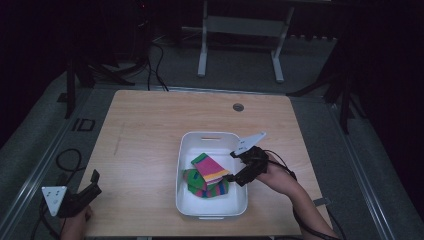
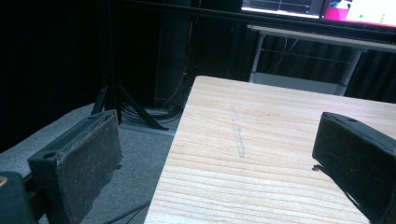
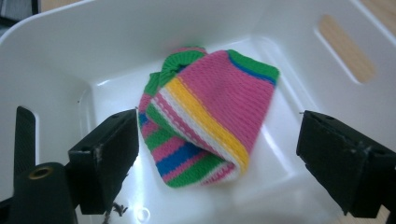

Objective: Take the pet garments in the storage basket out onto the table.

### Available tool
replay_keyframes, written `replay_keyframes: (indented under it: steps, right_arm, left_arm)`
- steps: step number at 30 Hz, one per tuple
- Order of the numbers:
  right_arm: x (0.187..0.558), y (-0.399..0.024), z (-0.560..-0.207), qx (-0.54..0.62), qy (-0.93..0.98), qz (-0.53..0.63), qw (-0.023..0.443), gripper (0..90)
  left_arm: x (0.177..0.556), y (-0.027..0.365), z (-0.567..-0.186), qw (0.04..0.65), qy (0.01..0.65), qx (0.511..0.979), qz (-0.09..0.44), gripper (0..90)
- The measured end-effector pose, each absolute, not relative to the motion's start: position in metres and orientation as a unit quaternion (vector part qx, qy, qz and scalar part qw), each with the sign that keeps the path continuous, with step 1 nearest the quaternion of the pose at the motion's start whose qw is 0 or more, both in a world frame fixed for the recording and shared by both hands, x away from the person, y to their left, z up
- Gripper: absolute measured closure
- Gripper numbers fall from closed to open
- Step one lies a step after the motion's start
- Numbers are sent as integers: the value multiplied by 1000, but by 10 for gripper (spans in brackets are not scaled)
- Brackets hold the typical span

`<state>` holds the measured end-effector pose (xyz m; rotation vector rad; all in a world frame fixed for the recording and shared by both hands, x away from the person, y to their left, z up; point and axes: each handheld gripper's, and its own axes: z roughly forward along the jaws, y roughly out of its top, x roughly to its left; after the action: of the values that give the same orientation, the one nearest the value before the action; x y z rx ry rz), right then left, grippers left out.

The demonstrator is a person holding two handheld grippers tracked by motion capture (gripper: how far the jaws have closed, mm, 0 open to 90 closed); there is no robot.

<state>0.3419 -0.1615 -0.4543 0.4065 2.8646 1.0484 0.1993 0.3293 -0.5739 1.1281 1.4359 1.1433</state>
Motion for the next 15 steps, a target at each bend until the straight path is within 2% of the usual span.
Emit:
replay_keyframes:
  steps: [15]
  right_arm:
    - [339, -77, -479, 81, 966, 243, 11, 125]
  left_arm:
    - [199, 330, -574, 478, 584, 465, 464, 18]
